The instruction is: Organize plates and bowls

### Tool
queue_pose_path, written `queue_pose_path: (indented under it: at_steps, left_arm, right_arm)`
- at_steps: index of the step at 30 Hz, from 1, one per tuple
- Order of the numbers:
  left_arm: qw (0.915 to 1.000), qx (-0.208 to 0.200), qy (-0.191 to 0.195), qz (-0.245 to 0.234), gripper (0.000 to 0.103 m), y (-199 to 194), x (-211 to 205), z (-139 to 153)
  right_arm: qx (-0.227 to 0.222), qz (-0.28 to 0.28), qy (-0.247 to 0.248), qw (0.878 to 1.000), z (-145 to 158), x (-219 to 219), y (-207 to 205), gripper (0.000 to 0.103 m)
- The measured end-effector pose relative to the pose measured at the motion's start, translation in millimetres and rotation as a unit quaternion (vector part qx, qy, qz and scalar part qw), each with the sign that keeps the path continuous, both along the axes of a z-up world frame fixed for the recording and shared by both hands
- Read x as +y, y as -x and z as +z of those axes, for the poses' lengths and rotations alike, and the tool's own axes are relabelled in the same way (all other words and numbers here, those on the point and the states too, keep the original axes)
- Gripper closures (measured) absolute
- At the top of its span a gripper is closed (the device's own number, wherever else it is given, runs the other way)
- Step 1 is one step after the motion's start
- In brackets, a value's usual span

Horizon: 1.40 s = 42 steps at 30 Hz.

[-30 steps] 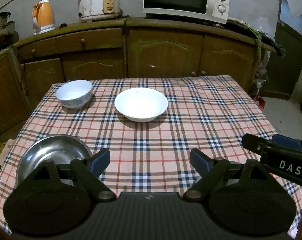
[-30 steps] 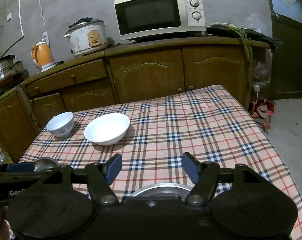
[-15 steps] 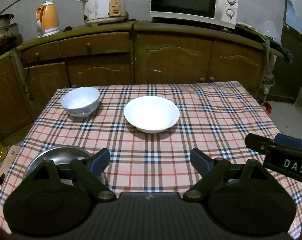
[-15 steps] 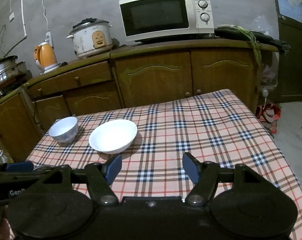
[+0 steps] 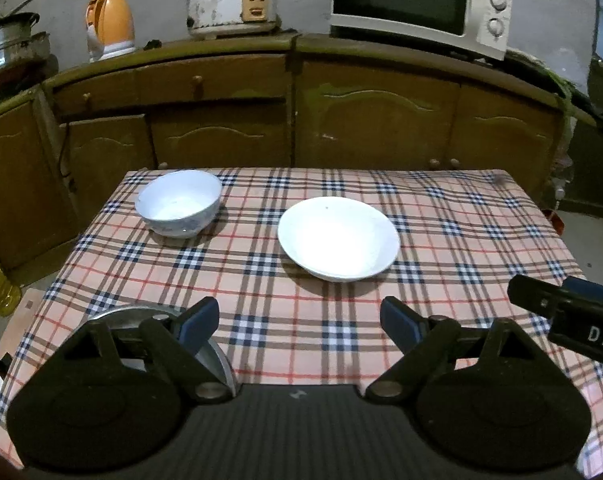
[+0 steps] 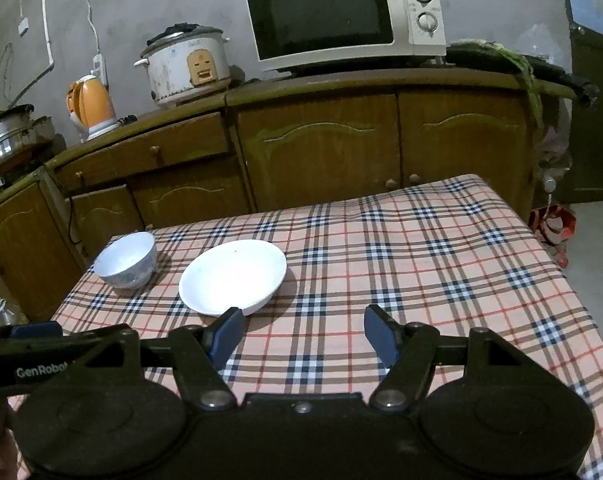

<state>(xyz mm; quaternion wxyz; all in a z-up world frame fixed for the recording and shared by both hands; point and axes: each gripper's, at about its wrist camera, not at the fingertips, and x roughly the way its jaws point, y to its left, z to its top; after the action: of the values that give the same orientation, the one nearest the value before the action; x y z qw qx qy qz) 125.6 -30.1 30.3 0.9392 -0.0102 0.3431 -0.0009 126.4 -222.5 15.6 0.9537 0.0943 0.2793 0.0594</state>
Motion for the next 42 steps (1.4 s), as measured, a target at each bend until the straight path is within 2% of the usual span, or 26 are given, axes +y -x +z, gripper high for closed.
queue_pose_path:
  at_steps: [17,22,26,31,33,37,40,42]
  left_arm:
    - [0.9992,0.023,-0.004,0.034,0.014,-89.2,20.5,-25.8]
    - [0.9981,0.047,-0.001,0.04,0.018,-119.7,27.9,-42.8]
    - [0.9972,0.066,0.002,0.035,0.031,-139.9,27.5,-55.6]
    - [0.9972,0.071,0.001,0.02,0.036,-157.0,24.6,-64.9]
    - [0.9969,0.078,0.002,0.013,0.045,-163.1,22.7,-69.0]
    - [0.9959,0.09,-0.003,0.01,0.057,-174.2,20.4,-79.3]
    - [0.9956,0.093,0.011,0.003,0.059,-180.0,21.1,-86.2]
    - [0.9954,0.093,0.022,-0.005,0.066,-182.4,21.5,-88.3]
  right_arm:
    - [0.025,0.009,-0.018,0.999,-20.6,17.3,-95.1,0.023]
    - [0.044,0.011,-0.014,0.999,-35.6,26.1,-129.5,0.023]
    - [0.064,0.013,-0.02,0.998,-51.4,31.8,-154.8,0.023]
    - [0.089,0.008,-0.033,0.995,-70.6,37.6,-179.9,0.023]
    - [0.098,0.008,-0.038,0.994,-77.2,39.8,-187.7,0.023]
    - [0.119,0.008,-0.056,0.991,-93.6,41.0,-203.9,0.023]
    - [0.129,0.008,-0.07,0.989,-103.3,41.5,-212.4,0.024]
    - [0.133,0.009,-0.076,0.988,-107.9,42.1,-216.0,0.024]
